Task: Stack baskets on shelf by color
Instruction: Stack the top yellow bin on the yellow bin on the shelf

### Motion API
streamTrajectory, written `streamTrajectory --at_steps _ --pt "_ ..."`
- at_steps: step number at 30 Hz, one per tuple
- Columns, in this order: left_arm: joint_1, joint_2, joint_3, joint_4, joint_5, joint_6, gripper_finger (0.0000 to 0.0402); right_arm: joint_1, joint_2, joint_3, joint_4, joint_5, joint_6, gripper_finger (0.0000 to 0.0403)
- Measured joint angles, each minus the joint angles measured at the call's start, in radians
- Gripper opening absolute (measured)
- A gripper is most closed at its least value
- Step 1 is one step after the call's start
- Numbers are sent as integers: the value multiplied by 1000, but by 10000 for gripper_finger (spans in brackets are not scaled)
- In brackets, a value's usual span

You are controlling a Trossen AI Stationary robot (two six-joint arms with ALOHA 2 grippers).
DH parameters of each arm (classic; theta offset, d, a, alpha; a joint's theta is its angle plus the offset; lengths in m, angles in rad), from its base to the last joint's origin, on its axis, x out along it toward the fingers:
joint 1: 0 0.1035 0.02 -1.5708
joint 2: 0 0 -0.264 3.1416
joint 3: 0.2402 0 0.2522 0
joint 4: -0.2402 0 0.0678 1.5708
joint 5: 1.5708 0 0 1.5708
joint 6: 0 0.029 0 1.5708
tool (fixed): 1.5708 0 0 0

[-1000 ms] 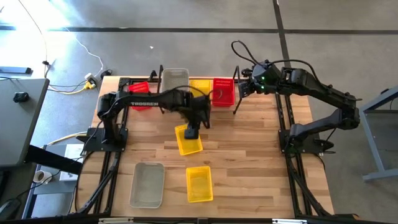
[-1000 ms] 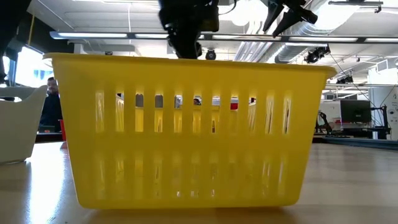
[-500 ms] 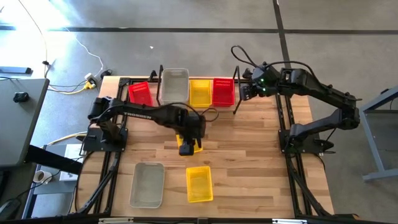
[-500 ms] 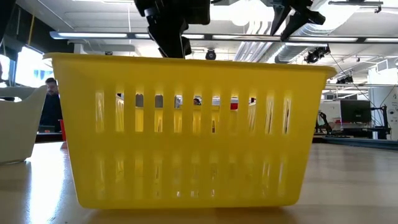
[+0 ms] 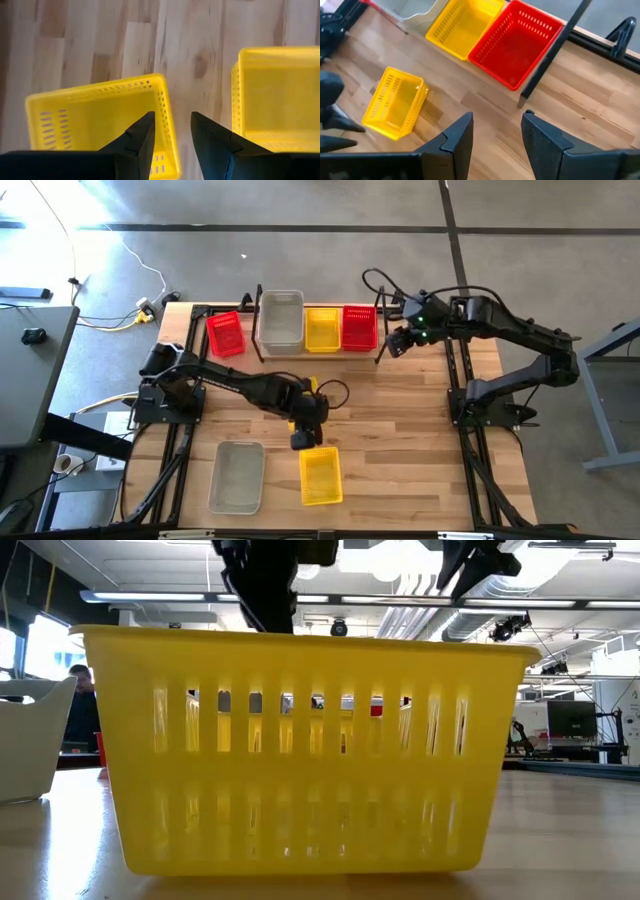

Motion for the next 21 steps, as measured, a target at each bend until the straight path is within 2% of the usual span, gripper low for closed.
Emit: streamTrajectory --at_steps 10,21 --pt "-3 0 -154 127 20 -114 115 42 0 0 -4 0 0 151" --pt "-4 33 -243 224 25 -124 115 44 0 0 -5 5 0 151"
